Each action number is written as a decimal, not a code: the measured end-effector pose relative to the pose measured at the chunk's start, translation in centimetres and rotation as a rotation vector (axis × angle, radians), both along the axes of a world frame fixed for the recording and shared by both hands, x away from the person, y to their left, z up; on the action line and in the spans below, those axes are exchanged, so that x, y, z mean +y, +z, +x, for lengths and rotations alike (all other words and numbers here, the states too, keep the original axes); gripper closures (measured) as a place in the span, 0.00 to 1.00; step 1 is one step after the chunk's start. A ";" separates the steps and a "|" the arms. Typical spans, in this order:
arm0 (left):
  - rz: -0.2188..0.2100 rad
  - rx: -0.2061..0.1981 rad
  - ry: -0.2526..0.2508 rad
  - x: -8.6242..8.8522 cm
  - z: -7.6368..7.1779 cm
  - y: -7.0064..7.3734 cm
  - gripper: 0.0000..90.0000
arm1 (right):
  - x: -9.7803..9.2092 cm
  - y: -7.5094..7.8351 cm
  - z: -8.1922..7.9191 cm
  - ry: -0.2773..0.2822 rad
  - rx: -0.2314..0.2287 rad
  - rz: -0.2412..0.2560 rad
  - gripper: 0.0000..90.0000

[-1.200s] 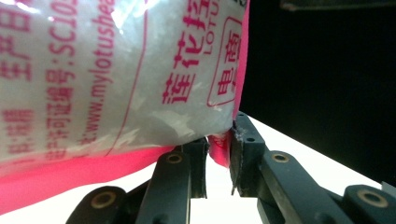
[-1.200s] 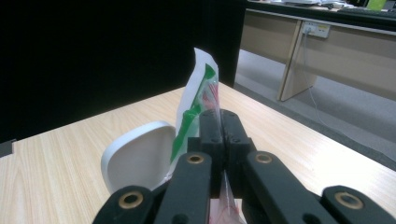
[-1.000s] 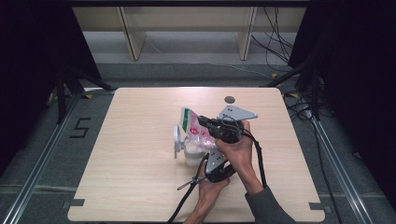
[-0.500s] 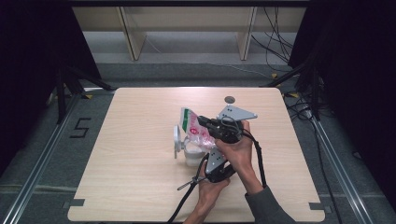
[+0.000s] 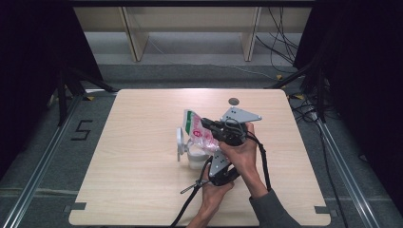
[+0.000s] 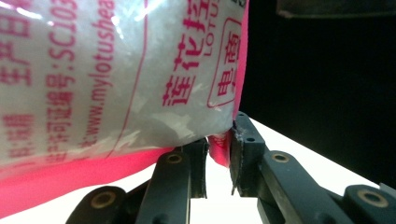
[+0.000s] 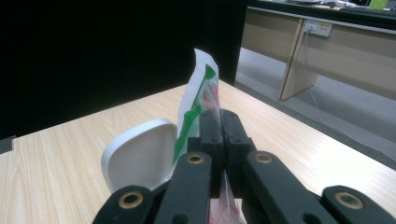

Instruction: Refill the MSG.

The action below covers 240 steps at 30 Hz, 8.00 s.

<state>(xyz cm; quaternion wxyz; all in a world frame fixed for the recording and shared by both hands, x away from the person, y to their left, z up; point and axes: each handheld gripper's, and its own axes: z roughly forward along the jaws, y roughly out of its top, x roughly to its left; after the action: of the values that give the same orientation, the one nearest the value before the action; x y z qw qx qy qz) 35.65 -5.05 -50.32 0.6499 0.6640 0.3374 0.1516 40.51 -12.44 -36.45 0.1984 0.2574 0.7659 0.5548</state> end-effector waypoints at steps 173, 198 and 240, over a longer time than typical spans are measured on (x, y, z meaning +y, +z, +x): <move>-0.001 0.014 0.013 0.2 0.1 0.1 0.86 | 0.4 -0.2 -0.1 0.013 -0.010 0.003 1.00; -0.018 0.004 0.006 0.1 0.1 0.0 0.86 | 0.4 -0.2 -0.2 0.012 0.000 -0.005 1.00; 0.013 0.014 -0.006 0.5 -0.4 -0.4 0.85 | 0.1 0.0 -0.3 0.013 0.006 -0.012 1.00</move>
<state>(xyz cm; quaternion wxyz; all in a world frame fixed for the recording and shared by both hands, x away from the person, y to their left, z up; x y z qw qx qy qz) 35.30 -4.55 -50.67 0.6438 0.6701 0.3388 0.1470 40.19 -12.31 -36.49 0.1939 0.2528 0.7716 0.5506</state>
